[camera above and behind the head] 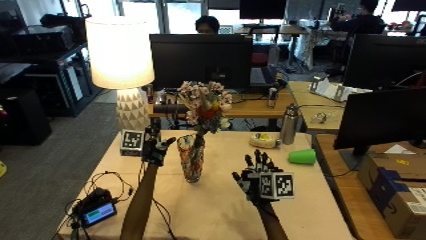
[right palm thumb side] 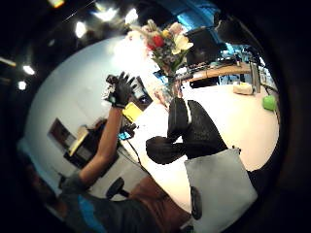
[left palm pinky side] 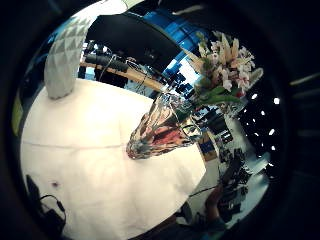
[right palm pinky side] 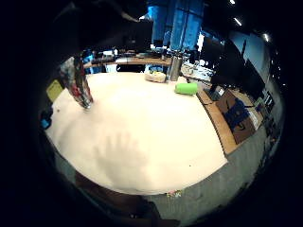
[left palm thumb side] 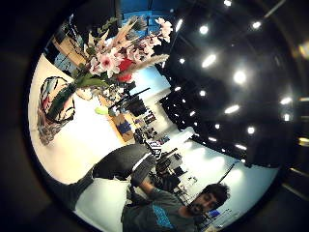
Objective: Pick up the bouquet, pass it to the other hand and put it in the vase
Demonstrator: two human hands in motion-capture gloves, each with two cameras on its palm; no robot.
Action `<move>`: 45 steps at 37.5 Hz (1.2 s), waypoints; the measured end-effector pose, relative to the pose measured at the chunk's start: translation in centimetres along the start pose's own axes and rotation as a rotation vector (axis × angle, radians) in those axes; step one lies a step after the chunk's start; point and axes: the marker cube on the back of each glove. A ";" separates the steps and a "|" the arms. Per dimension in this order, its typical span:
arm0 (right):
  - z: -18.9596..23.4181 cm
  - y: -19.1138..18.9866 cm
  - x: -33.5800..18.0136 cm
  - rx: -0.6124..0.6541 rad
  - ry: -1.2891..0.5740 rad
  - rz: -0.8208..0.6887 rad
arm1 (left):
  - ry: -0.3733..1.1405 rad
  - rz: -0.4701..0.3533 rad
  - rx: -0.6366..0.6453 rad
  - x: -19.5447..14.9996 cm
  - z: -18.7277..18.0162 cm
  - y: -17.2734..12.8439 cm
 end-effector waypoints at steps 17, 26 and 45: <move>0.0 0.0 0.0 0.000 0.000 -0.003 | 0.002 0.010 -0.013 0.4 0.2 0.4; 0.5 0.2 0.1 -0.005 -0.003 0.001 | 0.008 0.004 -0.014 0.0 0.3 0.3; 0.9 0.5 -0.4 -0.013 -0.018 -0.004 | -0.017 0.026 -0.013 -1.0 0.2 0.4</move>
